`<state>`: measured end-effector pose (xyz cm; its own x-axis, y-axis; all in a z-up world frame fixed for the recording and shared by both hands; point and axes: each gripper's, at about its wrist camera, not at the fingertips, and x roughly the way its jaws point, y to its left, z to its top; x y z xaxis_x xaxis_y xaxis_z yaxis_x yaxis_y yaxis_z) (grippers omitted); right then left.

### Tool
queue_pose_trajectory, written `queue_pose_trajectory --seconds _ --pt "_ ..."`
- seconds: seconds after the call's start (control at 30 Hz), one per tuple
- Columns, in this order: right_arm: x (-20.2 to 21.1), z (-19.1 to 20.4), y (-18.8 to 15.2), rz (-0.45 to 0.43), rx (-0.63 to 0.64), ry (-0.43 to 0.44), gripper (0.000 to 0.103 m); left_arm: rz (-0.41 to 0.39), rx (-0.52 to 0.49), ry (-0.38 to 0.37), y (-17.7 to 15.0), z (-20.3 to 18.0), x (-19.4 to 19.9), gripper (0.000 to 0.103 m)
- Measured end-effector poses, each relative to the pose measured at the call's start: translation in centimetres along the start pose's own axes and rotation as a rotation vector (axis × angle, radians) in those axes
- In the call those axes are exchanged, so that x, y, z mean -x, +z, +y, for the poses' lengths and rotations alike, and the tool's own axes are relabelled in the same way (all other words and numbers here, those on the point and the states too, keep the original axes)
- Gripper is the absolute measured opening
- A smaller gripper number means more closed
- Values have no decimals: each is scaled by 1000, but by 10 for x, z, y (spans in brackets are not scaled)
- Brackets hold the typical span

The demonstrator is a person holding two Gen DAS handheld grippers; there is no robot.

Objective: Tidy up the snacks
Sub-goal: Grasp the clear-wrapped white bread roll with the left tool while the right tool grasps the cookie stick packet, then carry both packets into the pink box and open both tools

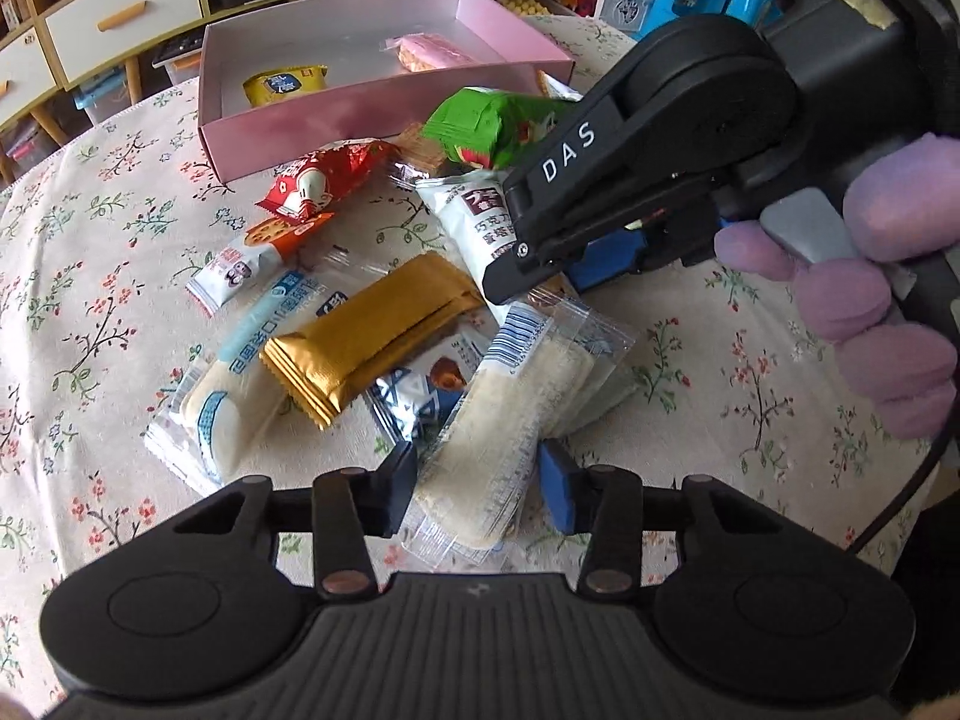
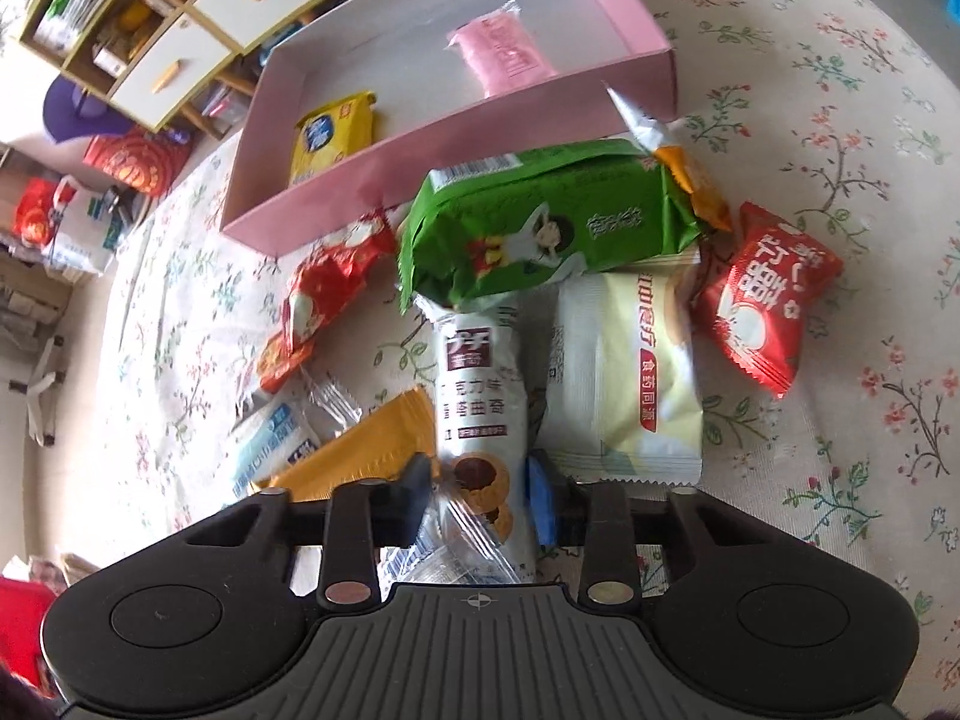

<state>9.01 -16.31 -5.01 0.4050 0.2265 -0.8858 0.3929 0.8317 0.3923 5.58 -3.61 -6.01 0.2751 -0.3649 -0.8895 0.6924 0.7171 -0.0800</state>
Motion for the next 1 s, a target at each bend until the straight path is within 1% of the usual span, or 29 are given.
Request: queue_pose_trajectory --seconds 0.13,0.23,0.3,0.37,0.5,0.63,0.7,0.77,0.83,0.87,0.9,1.0 --pt "4 -6 -5 26 25 27 26 -6 -14 -2 -8 -3 6 38" --pt "10 -15 -10 45 42 41 26 8 -37 -6 -16 -6 9 37" --pt "14 -21 -12 41 54 31 26 19 -54 13 -21 -9 10 32" --pt "20 -30 -13 40 54 26 26 15 -52 28 -26 -8 12 31" --pt "29 -45 -16 52 70 27 26 14 37 56 -31 3 19 30" --pt "37 -52 -25 66 107 13 26 17 173 51 -35 16 20 30" --pt "41 -53 -29 67 130 -7 27 17 212 46 -35 17 20 32" --pt "45 -52 -33 58 159 -35 29 19 200 51 -34 15 19 35" --pt "48 -51 -37 51 176 -53 32 27 182 56 -32 11 15 43" --pt "49 -51 -38 47 184 -55 32 30 169 56 -31 8 13 50" --pt "49 -51 -39 46 189 -55 32 31 154 59 -31 6 12 54" --pt "48 -51 -41 46 196 -58 35 32 105 95 -29 -5 8 55"
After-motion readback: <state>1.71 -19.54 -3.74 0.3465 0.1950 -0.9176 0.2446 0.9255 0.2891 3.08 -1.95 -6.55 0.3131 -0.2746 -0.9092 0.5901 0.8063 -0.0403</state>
